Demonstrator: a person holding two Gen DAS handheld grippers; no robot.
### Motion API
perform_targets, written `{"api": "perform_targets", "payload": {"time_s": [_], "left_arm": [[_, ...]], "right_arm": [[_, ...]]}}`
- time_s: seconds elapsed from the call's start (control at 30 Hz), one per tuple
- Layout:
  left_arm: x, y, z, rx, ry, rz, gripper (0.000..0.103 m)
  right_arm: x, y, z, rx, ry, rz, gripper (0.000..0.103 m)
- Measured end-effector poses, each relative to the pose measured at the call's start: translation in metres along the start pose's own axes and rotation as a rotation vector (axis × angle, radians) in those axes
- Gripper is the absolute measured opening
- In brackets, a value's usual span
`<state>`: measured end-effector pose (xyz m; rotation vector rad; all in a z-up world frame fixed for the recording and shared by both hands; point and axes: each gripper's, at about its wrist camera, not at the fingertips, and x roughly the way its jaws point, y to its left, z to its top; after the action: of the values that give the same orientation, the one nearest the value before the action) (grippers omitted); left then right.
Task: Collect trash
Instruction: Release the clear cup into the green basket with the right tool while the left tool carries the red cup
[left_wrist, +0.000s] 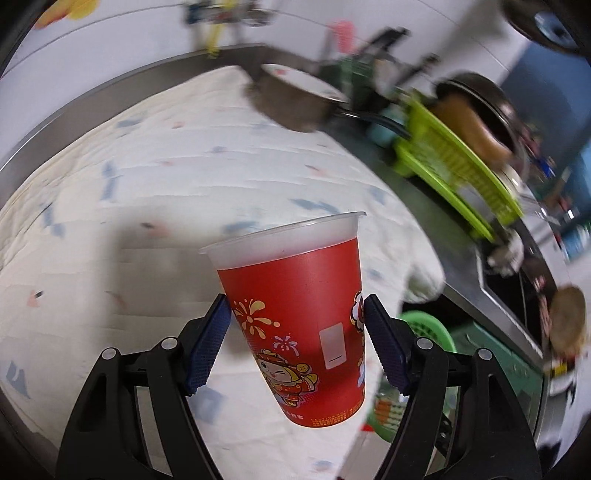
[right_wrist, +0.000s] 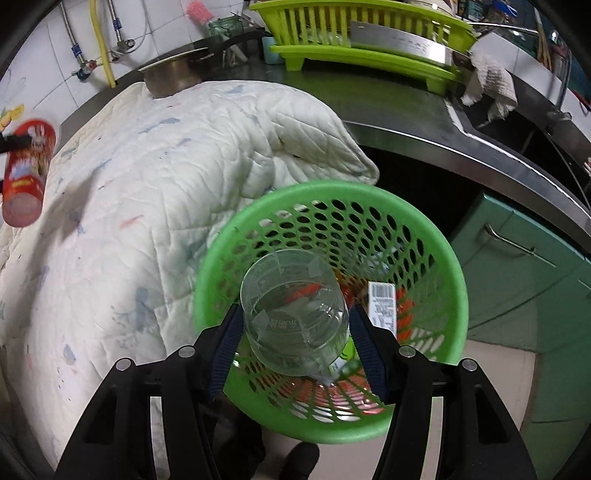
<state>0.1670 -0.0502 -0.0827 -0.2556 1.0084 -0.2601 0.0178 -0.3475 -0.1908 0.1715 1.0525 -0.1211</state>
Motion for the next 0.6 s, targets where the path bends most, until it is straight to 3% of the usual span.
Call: {"api": "perform_targets", "payload": {"time_s": [0.37, 0.6], "left_arm": [[0.031, -0.119, -0.043, 0.236, 0.097, -0.12, 0.072], [0.057, -0.168, -0.066, 0.345, 0.153, -0.127, 0.072]], "right_arm": [[-0.007, -0.03, -0.022, 0.06, 0.014, -0.021, 0.057], [-0.026, -0.046, -0.035, 0.104, -0.008, -0.024, 0.058]]}}
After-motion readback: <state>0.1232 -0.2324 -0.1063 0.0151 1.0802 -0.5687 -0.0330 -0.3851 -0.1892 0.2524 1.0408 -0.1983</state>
